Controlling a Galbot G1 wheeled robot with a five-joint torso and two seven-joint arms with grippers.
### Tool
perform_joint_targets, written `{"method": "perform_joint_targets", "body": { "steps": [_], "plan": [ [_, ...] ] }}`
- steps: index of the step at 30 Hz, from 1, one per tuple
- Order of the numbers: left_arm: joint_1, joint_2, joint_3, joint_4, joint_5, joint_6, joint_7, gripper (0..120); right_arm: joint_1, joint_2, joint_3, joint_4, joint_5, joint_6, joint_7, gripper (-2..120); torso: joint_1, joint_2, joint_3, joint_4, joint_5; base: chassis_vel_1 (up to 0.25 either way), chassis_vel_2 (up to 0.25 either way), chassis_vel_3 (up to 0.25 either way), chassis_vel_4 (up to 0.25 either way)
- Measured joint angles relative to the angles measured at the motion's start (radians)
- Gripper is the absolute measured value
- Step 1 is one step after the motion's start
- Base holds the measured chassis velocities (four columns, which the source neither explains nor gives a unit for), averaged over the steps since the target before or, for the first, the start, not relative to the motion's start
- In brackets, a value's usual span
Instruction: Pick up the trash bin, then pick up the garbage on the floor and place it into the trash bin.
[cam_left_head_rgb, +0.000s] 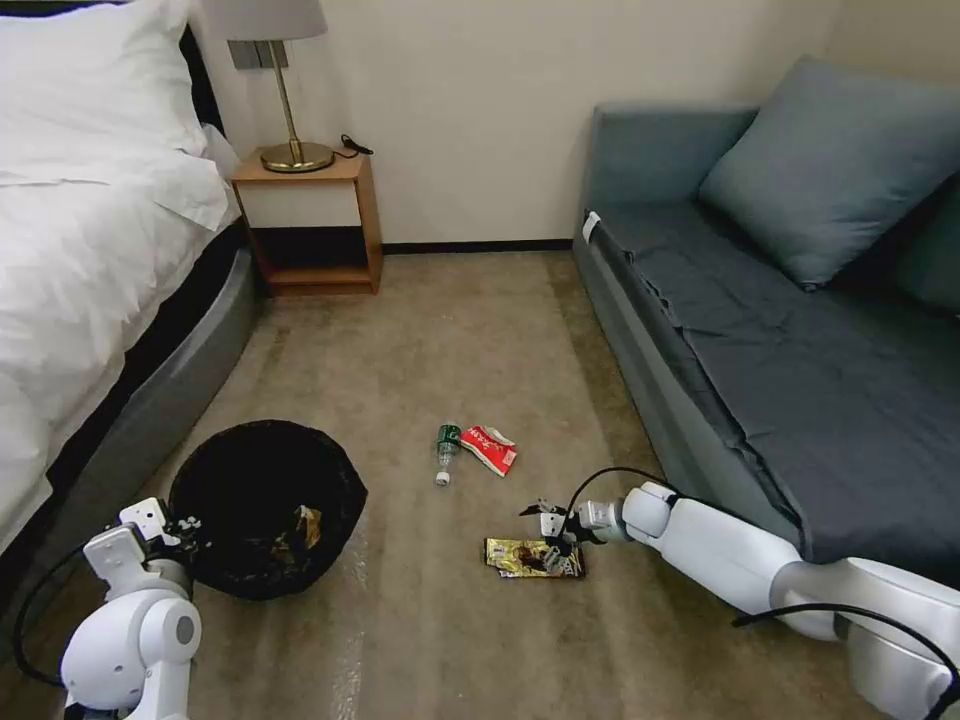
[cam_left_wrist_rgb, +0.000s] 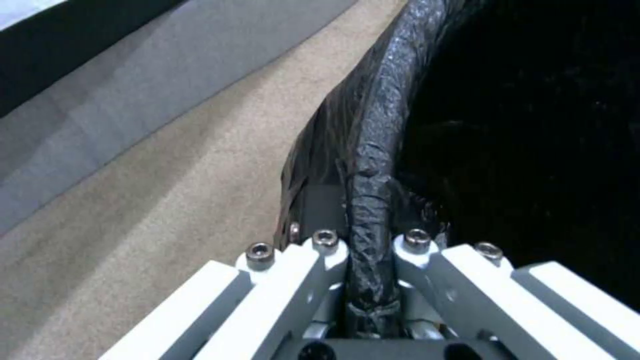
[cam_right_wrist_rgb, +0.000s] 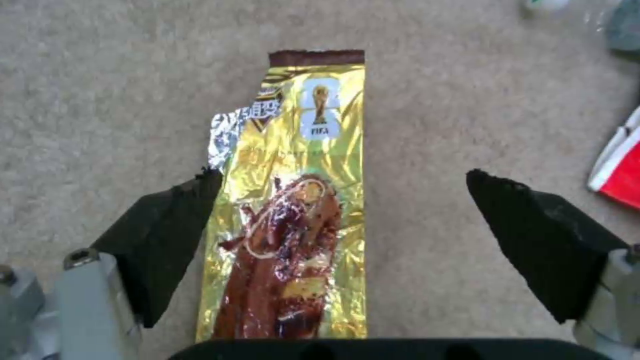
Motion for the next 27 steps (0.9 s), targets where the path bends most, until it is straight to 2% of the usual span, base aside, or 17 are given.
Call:
{"method": "perform_joint_targets", "body": {
  "steps": [4,6,8,27],
  "plan": [
    [0.0,0.001,0.0,0.001,0.0,-0.003,0.0,2,-0.008,0.014,0.001,-0.02,-0.003,0.004,-0.001,93,0.0,0.0,0.0,0.0001,0.0,0.0,0.0,0.0,0.0],
    [-0.001,0.001,0.001,0.002,0.0,-0.005,0.001,2,-0.021,0.02,0.003,-0.023,-0.003,0.005,-0.001,85,0.0,0.0,0.0,0.0,-0.0001,0.0,0.0,0.0,0.0],
    [-0.003,0.003,0.002,0.003,0.0,-0.007,0.001,2,-0.029,0.025,0.005,-0.026,-0.003,0.005,0.001,82,0.0,0.0,0.0,0.0,0.0,0.0,0.0,0.0,0.0],
    [-0.004,0.003,0.006,0.007,0.006,-0.02,0.006,2,-0.037,0.051,0.032,-0.084,-0.032,0.014,0.005,80,0.0,0.0,0.0,0.0,0.0,0.0,0.0,0.0,0.0]
  ]
}}
